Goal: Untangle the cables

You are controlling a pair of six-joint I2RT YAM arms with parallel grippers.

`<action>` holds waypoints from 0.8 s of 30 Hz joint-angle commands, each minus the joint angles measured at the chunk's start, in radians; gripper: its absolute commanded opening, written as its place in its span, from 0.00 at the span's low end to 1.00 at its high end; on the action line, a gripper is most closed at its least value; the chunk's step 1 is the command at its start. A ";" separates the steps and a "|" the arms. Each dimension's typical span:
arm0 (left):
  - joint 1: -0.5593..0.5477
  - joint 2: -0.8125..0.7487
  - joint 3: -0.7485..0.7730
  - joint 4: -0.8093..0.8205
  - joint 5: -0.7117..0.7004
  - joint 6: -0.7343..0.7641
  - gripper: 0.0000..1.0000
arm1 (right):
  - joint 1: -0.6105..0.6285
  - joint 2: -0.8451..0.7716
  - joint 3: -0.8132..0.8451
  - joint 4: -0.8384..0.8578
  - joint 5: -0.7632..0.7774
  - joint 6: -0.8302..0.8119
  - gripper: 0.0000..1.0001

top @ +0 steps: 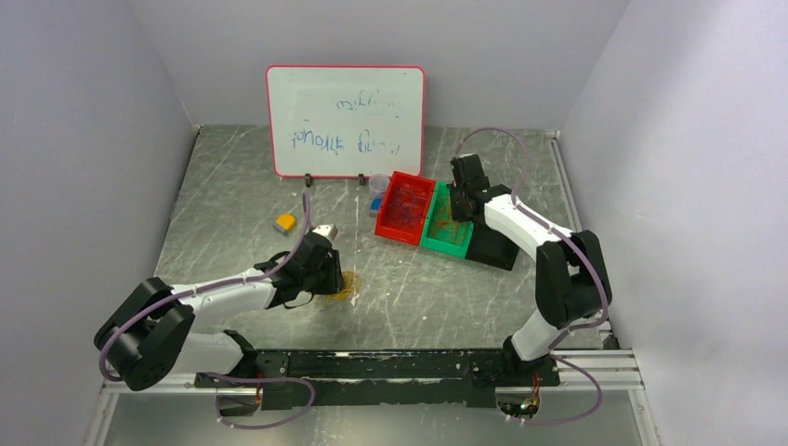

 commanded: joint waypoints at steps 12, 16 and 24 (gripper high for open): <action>-0.005 -0.088 0.005 -0.090 0.010 0.008 0.35 | 0.007 0.179 0.106 0.032 -0.042 -0.017 0.02; -0.004 -0.103 0.008 -0.111 -0.003 0.011 0.35 | 0.011 0.195 0.120 0.032 -0.026 -0.026 0.12; -0.004 -0.128 0.006 -0.132 -0.013 0.016 0.36 | 0.014 0.089 0.097 0.057 0.004 -0.028 0.42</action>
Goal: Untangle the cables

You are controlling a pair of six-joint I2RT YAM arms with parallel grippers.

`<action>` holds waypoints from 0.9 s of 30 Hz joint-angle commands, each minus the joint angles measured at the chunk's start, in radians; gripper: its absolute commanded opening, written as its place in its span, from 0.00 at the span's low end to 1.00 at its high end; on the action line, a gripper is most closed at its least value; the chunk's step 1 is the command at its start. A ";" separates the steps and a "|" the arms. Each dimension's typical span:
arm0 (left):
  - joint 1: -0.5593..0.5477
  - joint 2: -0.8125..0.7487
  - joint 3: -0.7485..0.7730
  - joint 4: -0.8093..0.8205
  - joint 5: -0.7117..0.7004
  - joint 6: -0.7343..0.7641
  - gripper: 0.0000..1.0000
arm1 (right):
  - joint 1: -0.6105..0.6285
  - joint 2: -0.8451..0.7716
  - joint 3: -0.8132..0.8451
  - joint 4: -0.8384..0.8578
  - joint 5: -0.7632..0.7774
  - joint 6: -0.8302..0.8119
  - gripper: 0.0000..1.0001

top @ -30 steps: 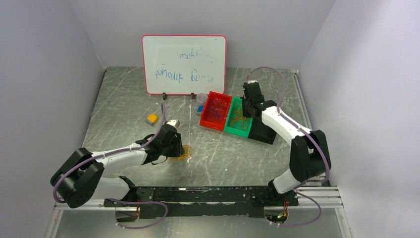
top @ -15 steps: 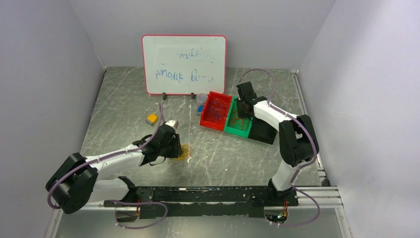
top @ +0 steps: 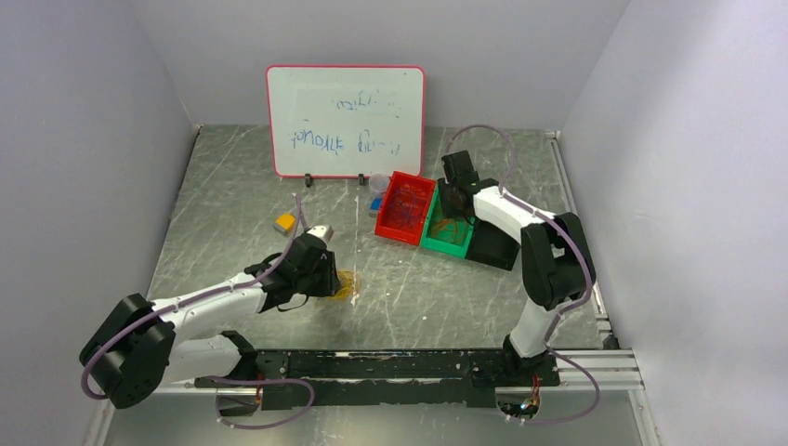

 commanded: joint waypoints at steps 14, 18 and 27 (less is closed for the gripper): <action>-0.004 -0.026 0.014 -0.022 -0.029 0.001 0.36 | -0.001 -0.282 -0.029 0.029 0.026 -0.040 0.64; -0.003 -0.021 0.014 -0.011 -0.021 -0.004 0.36 | 0.000 -0.259 -0.013 -0.008 0.012 -0.039 0.63; -0.004 -0.025 0.005 -0.024 -0.029 -0.003 0.36 | -0.015 -0.171 -0.011 -0.039 -0.130 -0.052 0.61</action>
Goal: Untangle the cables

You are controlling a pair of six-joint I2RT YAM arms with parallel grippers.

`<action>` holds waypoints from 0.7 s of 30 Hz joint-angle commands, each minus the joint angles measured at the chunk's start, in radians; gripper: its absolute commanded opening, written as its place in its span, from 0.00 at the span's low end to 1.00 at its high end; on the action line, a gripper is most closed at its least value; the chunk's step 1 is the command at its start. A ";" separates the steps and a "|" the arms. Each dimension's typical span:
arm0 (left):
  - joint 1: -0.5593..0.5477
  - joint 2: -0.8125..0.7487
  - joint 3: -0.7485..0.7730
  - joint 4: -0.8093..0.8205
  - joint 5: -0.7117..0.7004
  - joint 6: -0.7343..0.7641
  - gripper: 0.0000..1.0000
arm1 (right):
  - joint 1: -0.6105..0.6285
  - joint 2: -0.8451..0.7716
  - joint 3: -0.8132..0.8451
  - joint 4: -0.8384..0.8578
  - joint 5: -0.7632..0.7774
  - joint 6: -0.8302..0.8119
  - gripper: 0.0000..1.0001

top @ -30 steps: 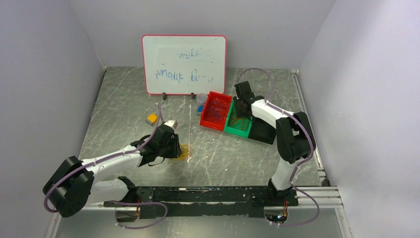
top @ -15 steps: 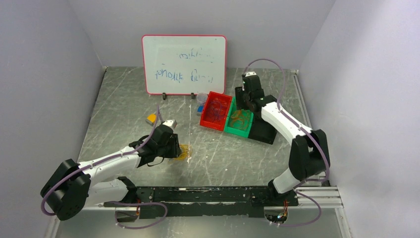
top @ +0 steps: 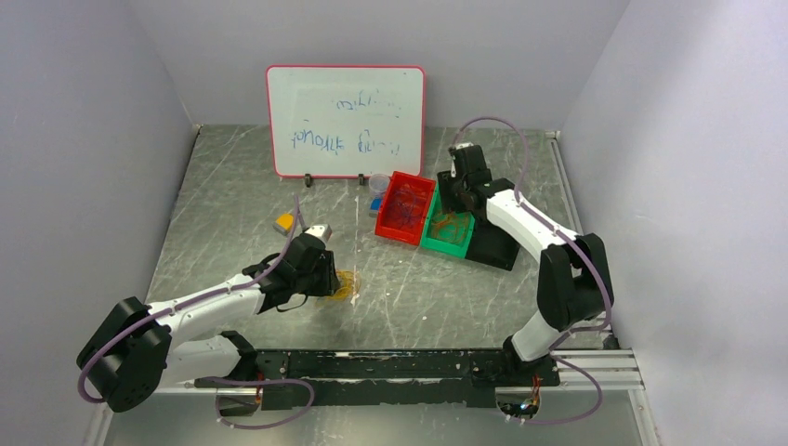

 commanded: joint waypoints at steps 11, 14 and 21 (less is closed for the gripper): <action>-0.003 -0.005 -0.007 -0.001 -0.008 -0.011 0.36 | -0.057 -0.032 -0.116 0.215 -0.279 0.070 0.69; -0.004 -0.004 -0.006 0.003 -0.004 -0.015 0.36 | -0.073 -0.073 -0.180 0.303 -0.305 0.111 0.69; -0.004 0.001 -0.009 0.009 0.000 -0.008 0.36 | -0.087 -0.181 -0.312 0.501 -0.366 0.201 0.69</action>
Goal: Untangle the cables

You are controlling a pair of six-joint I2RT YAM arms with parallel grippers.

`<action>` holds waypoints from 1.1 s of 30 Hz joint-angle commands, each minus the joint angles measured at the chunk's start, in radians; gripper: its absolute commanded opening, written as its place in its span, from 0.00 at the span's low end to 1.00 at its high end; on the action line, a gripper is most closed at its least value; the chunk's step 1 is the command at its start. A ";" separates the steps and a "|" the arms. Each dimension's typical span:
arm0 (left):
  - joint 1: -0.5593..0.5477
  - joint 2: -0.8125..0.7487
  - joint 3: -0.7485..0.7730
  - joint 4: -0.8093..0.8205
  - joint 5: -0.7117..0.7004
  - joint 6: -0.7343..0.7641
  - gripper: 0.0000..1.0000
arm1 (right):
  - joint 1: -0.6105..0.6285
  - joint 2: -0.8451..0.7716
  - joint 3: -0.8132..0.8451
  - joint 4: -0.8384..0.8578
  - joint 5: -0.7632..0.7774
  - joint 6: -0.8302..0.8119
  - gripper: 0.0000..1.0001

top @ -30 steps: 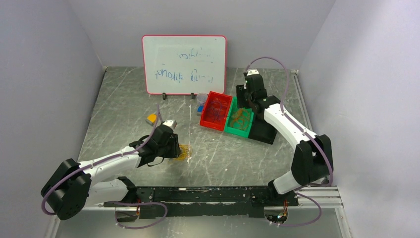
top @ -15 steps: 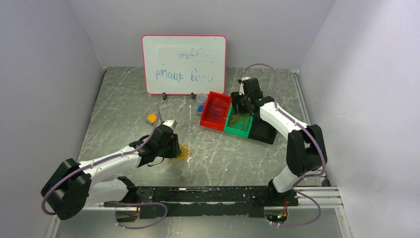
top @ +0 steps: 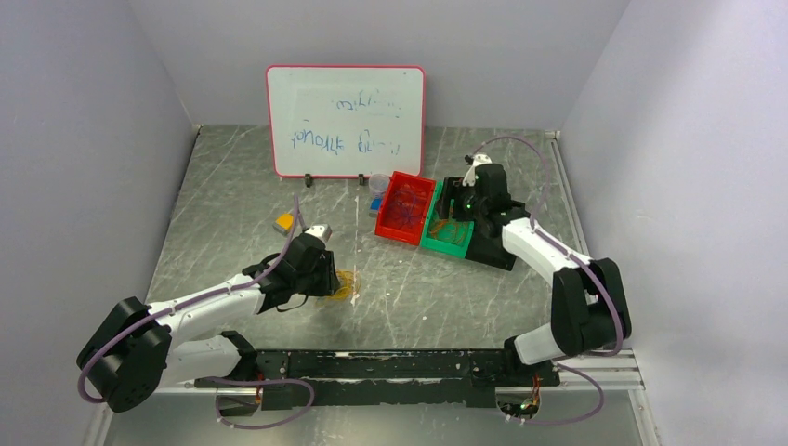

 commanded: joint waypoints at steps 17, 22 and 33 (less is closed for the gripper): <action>-0.003 -0.009 -0.009 0.008 0.007 -0.004 0.36 | -0.061 -0.190 -0.134 0.212 0.087 0.344 0.49; -0.004 -0.007 -0.004 0.008 0.009 -0.003 0.36 | -0.089 -0.209 -0.189 0.271 0.060 0.488 0.44; -0.003 -0.022 -0.016 0.003 0.000 -0.007 0.36 | -0.110 -0.136 -0.060 0.092 -0.019 0.240 0.39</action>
